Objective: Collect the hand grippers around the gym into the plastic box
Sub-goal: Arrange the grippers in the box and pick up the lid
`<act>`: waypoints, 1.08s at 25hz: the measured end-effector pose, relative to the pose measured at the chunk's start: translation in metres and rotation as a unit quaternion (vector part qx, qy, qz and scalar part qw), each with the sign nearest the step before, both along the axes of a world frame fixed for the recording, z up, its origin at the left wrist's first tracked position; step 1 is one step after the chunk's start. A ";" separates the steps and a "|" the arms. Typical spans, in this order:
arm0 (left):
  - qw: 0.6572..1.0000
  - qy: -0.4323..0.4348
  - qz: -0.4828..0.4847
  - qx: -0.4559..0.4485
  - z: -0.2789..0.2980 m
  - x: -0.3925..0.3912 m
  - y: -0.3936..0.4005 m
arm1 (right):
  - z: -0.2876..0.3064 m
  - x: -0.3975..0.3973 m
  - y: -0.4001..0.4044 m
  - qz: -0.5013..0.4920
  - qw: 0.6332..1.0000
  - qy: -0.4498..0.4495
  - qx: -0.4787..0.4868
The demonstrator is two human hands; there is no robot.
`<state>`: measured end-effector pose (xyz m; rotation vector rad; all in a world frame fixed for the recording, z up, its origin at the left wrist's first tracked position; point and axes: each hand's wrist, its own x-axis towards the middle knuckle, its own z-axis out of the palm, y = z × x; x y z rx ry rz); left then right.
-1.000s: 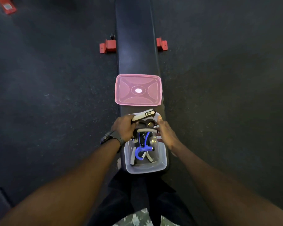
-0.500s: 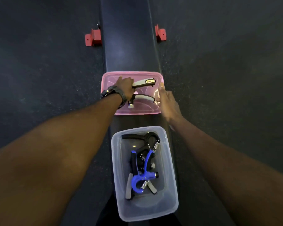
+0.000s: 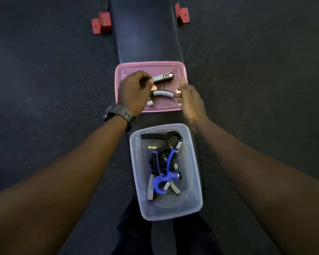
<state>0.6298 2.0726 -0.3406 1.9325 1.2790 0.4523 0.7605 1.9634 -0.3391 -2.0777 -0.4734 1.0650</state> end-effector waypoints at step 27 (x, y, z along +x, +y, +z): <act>0.926 0.051 0.225 -0.298 0.018 -0.062 -0.224 | 0.005 -0.105 -0.139 0.115 0.982 -0.046 -0.145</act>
